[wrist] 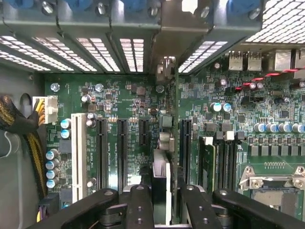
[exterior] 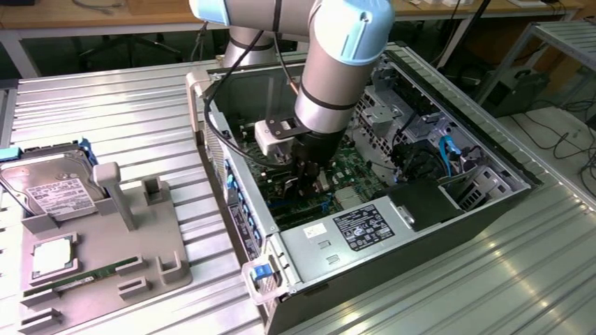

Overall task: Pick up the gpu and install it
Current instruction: 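Insert the gpu into the slot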

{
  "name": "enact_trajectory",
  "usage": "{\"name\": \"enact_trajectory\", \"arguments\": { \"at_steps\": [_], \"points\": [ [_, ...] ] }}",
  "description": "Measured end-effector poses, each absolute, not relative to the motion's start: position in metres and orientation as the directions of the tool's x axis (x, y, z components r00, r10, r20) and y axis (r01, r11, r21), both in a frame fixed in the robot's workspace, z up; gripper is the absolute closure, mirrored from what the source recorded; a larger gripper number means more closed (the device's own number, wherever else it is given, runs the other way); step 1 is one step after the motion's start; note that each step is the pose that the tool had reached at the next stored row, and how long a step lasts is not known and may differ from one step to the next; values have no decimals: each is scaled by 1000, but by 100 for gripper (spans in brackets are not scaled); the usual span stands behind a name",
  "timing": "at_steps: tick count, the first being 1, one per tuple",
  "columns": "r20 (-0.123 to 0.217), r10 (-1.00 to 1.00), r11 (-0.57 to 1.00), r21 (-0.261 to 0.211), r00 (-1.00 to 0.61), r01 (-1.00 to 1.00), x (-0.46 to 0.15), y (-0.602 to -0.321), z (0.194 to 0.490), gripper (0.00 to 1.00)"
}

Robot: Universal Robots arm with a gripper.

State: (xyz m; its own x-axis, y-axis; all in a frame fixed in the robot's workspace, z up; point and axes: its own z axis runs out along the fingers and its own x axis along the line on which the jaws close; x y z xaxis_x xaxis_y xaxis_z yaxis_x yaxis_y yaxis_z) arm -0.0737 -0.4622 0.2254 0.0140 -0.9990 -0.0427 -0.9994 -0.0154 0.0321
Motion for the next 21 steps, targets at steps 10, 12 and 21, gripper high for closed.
{"name": "enact_trajectory", "arguments": {
  "at_steps": [10, 12, 21],
  "points": [
    [-41, -999, -15, 23, 14, -1000, -74, -459, 252, 59],
    [-40, -999, -15, 23, 15, -1000, -74, -458, 262, 59],
    [-37, -999, -15, 21, 15, -1000, -74, -456, 288, 73]
  ]
}}
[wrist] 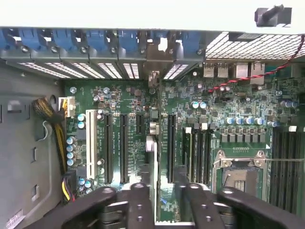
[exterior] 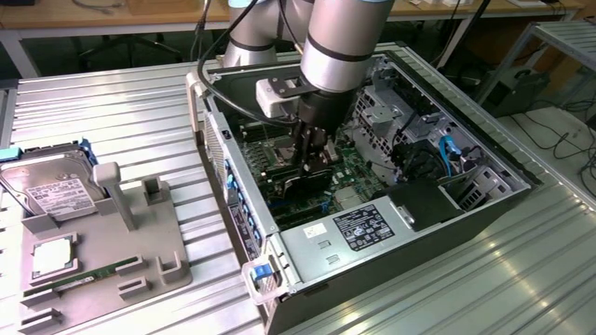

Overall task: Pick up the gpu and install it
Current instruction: 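Insert the gpu into the slot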

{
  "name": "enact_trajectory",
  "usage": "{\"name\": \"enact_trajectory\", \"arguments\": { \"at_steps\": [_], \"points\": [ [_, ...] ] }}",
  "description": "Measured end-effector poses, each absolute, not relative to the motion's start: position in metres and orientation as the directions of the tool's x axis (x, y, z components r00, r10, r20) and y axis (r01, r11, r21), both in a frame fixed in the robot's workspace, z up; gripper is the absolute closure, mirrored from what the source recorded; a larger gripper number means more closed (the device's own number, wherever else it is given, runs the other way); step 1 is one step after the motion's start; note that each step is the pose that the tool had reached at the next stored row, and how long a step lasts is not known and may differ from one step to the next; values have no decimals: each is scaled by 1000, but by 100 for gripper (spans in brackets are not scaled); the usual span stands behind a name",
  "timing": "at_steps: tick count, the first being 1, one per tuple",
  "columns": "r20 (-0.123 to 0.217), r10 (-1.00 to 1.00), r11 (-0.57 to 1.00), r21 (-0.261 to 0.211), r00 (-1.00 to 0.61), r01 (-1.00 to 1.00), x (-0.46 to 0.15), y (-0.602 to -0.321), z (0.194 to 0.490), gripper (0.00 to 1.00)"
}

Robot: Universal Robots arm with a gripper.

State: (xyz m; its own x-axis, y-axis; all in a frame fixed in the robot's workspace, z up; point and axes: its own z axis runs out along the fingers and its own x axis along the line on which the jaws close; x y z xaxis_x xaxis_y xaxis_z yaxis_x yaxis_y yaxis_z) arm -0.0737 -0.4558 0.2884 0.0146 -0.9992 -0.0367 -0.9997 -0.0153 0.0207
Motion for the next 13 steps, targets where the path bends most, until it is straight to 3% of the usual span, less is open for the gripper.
{"name": "enact_trajectory", "arguments": {
  "at_steps": [1, 3, 13],
  "points": [
    [-37, -999, -15, 21, 15, -1000, -74, -456, 288, 73],
    [-37, -999, -15, 21, 15, -1000, -74, -456, 288, 86],
    [-37, -999, -15, 21, 15, -1000, -74, -456, 288, 86]
  ]
}}
